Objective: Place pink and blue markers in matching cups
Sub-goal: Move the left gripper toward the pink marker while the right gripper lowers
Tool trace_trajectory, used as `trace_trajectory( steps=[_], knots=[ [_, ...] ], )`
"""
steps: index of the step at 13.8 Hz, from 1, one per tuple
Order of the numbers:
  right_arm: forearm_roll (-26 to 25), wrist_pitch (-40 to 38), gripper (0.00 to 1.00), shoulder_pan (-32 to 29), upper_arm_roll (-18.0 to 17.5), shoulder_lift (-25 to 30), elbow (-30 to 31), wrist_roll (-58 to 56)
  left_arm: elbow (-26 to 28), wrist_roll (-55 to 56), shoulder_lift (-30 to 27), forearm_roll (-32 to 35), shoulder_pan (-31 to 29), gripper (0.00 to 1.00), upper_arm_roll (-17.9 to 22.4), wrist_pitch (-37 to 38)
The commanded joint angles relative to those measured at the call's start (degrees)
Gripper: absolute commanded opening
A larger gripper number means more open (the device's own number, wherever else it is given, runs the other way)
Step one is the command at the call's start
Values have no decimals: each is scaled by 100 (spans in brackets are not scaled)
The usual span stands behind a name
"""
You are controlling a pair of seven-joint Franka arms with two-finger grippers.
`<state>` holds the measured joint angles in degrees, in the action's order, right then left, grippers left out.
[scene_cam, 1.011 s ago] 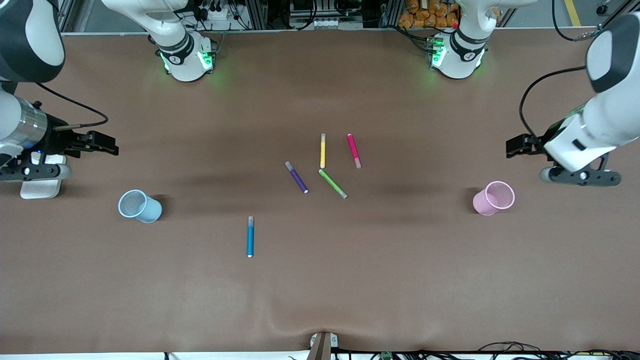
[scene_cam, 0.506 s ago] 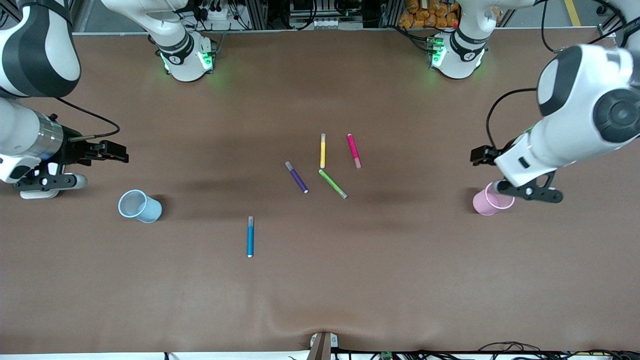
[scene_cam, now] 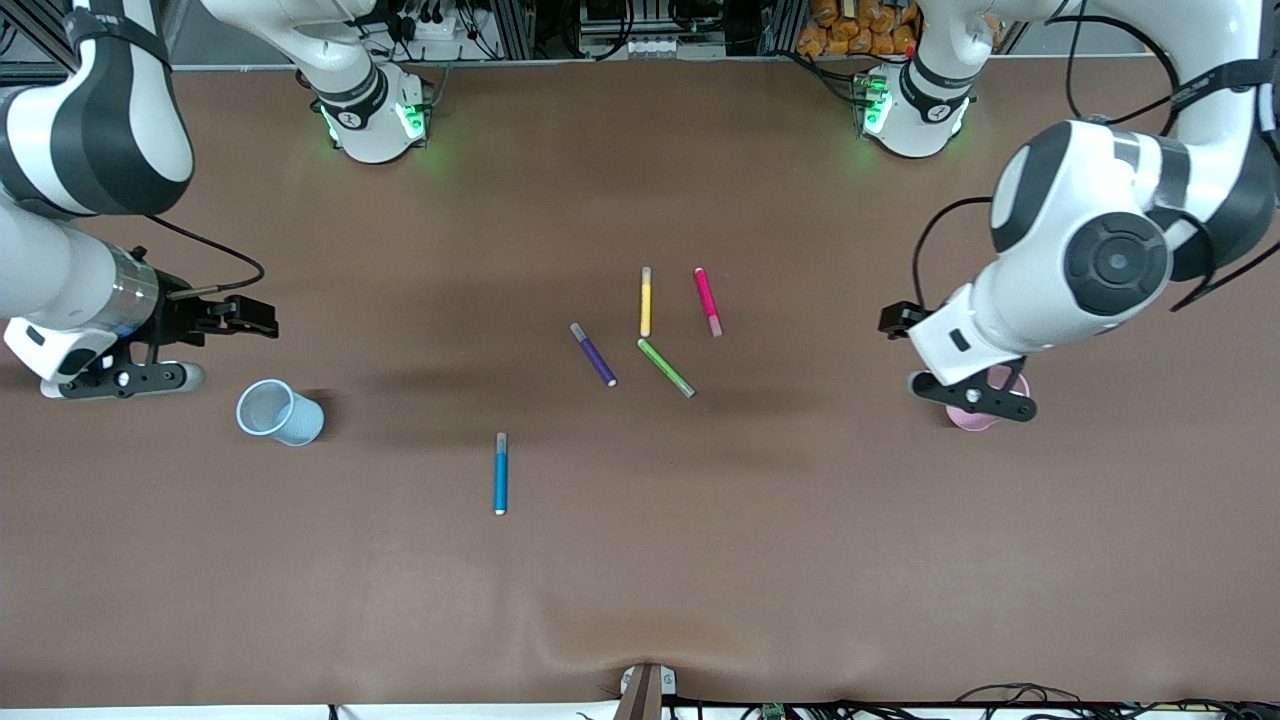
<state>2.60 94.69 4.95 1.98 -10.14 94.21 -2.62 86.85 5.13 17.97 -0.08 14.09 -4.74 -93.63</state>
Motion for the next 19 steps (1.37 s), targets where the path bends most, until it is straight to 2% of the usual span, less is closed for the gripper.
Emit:
trace_trajectory(
  steps=[1,5,9,15,19],
  knots=[
    [57,67,100,50,30,3,27,24,-54,260,109,-264,120,100,26,-260],
    [57,67,100,67,39,-15,36,24,94,1198,417,-369,454,100,8,-647],
    [57,137,100,102,39,-50,45,24,1271,1927,233,-713,752,100,-97,-1796],
    [57,164,100,137,39,-85,45,24,1782,4301,505,-643,1684,100,-124,-2641],
    [57,199,100,146,30,-94,45,24,2660,4470,505,-643,1930,100,-124,-3923]
  ],
)
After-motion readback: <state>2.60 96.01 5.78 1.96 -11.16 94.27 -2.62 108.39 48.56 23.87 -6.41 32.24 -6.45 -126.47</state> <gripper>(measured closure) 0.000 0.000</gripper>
